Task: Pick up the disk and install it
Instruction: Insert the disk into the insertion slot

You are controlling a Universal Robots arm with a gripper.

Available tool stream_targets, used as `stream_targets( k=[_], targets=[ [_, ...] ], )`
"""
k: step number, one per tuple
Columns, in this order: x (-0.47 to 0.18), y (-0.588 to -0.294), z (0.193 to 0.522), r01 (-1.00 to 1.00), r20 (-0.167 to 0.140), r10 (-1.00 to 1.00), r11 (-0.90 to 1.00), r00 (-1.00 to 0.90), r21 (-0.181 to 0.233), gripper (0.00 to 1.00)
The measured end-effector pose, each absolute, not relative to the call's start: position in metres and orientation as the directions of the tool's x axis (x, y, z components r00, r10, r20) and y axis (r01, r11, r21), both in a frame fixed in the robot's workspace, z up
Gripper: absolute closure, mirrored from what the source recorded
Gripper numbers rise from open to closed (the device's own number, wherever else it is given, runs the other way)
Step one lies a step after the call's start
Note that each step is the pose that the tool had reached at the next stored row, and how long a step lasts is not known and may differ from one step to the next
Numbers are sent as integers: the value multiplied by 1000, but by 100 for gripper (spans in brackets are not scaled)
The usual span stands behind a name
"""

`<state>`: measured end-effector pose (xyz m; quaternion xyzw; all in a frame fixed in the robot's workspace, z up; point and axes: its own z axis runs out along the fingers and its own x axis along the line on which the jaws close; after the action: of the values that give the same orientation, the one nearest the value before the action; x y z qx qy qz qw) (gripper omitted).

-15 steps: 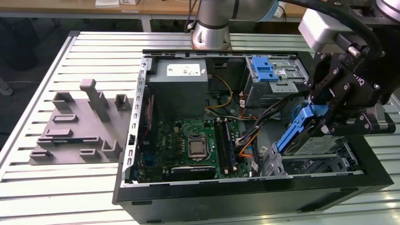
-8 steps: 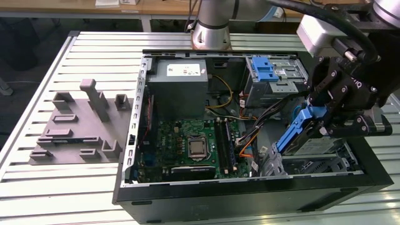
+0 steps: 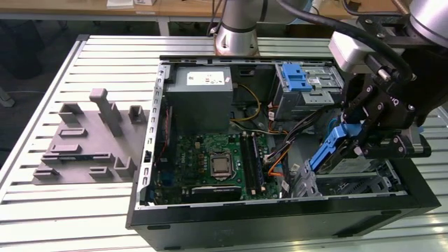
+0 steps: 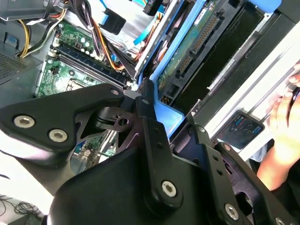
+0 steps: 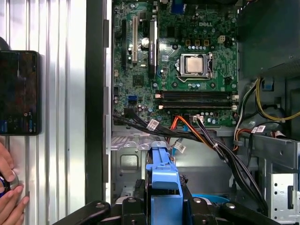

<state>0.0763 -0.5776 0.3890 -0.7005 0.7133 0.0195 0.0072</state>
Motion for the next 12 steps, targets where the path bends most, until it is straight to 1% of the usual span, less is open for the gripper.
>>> stream_targets(
  k=[12],
  targets=[
    [76,-578,376,-1000,-38,-999,18,-18,18,64]
  ],
)
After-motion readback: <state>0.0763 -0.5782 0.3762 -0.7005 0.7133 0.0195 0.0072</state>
